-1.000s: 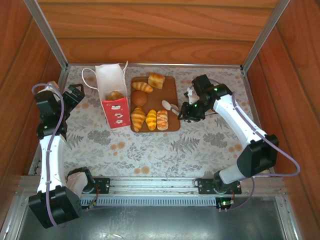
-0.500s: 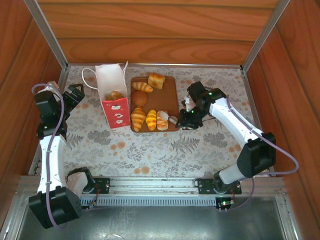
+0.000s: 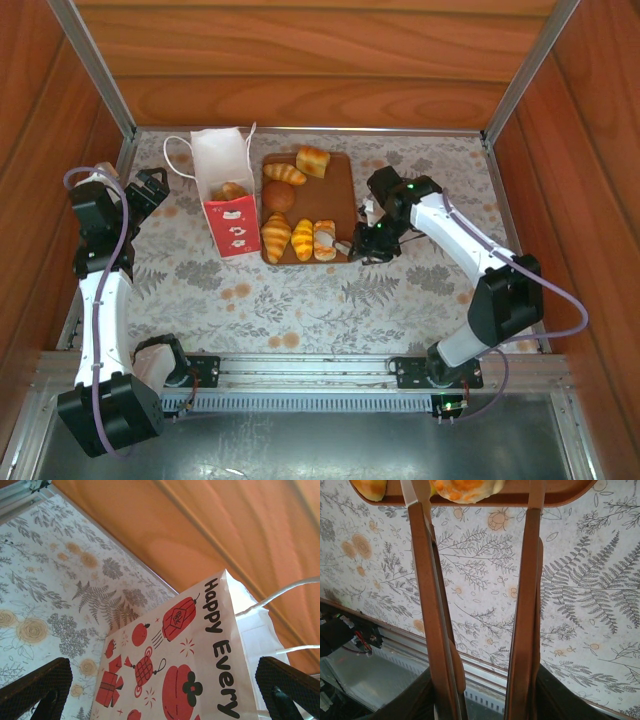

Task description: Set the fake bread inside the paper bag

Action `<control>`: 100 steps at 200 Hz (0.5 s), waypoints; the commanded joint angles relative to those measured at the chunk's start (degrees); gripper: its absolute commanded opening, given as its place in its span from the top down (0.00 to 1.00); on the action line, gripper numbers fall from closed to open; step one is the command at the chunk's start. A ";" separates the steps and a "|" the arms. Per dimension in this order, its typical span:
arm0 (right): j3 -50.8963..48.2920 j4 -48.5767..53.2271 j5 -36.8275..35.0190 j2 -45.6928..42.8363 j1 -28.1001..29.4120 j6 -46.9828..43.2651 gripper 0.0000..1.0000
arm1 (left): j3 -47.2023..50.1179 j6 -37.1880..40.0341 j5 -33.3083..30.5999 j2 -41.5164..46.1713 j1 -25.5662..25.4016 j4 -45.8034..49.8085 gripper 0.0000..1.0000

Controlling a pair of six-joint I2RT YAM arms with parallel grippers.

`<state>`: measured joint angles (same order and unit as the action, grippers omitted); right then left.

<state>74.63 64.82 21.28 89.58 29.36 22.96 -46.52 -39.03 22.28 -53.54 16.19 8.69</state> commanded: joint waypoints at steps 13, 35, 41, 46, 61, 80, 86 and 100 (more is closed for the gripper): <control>2.28 0.98 2.66 0.83 0.93 -0.60 0.58 | -1.22 1.29 -0.31 0.97 0.42 0.14 0.00; 3.05 0.84 2.66 1.69 1.40 -0.63 0.58 | -1.49 1.84 -0.49 0.98 0.41 0.57 0.00; 3.15 0.85 2.63 1.95 1.54 -0.61 0.58 | -1.55 1.85 -0.53 0.99 0.41 0.61 0.00; 3.32 0.83 2.55 2.14 1.63 -0.63 0.59 | -1.50 1.85 -0.49 1.06 0.41 0.62 0.00; 3.76 1.04 2.54 2.78 1.94 -0.85 0.59 | -1.41 2.00 -0.57 1.15 0.42 0.72 0.00; 4.29 1.43 2.44 3.45 2.14 -1.07 0.58 | -1.35 2.20 -0.75 1.22 0.40 0.84 0.00; 4.34 1.57 2.25 3.65 2.19 -1.15 0.58 | -1.36 2.20 -0.75 1.24 0.37 0.88 0.00; 4.46 2.19 1.48 4.09 2.19 -1.18 0.59 | -1.36 2.20 -0.76 1.24 0.35 0.89 0.00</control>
<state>77.14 65.25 21.76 92.55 31.14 22.70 -46.52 -37.93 22.13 -53.12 16.19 8.97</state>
